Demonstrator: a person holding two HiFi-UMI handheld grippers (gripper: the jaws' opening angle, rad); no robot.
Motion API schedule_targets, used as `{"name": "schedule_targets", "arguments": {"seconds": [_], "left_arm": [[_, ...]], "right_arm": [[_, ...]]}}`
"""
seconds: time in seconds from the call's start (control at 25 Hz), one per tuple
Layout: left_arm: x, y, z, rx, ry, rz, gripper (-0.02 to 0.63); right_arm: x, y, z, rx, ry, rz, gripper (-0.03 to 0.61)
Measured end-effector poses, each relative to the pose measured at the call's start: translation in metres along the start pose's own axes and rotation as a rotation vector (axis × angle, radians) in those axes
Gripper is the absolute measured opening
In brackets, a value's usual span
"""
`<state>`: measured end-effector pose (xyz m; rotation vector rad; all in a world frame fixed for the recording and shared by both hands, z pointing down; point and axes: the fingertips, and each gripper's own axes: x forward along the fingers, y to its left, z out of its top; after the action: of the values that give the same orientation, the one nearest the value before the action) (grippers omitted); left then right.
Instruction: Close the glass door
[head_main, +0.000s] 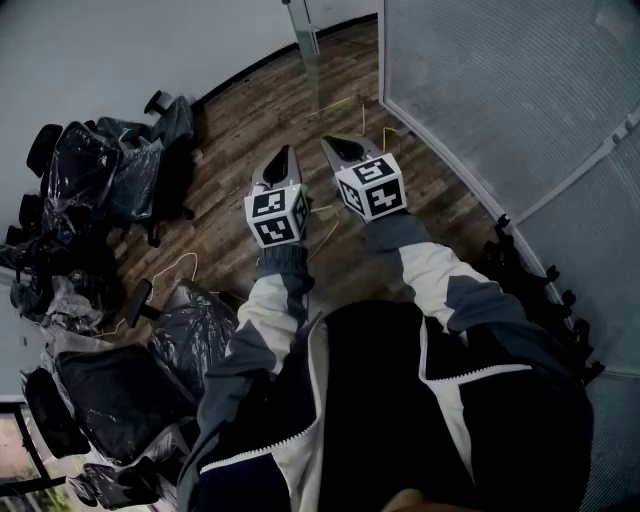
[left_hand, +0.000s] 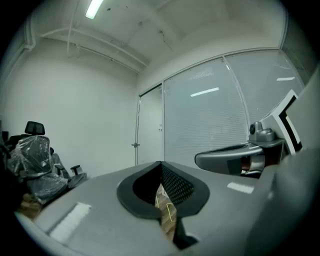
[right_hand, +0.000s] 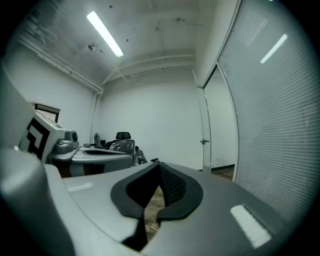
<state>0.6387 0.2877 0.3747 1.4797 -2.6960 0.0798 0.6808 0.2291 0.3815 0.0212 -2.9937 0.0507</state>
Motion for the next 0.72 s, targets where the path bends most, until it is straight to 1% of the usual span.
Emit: {"name": "schedule_targets", "arguments": {"seconds": [0.32,0.44,0.56,0.72], "left_arm": [[-0.007,-0.002,0.008,-0.019,-0.014,-0.012,0.002],[-0.008,-0.001,0.004,-0.009,-0.015,-0.014,0.002],[-0.009,0.002,0.003,-0.026,-0.016,-0.019,0.002],[-0.012,0.006,-0.002,-0.031,-0.01,-0.017,0.002]], "right_arm": [[0.002,0.009,-0.002,0.008,0.006,0.011,0.002],[0.0,0.01,-0.001,0.025,-0.012,0.013,0.005],[0.002,0.016,-0.004,0.029,-0.01,0.031,0.005],[0.004,0.019,-0.009,0.027,0.001,0.031,0.005]]}}
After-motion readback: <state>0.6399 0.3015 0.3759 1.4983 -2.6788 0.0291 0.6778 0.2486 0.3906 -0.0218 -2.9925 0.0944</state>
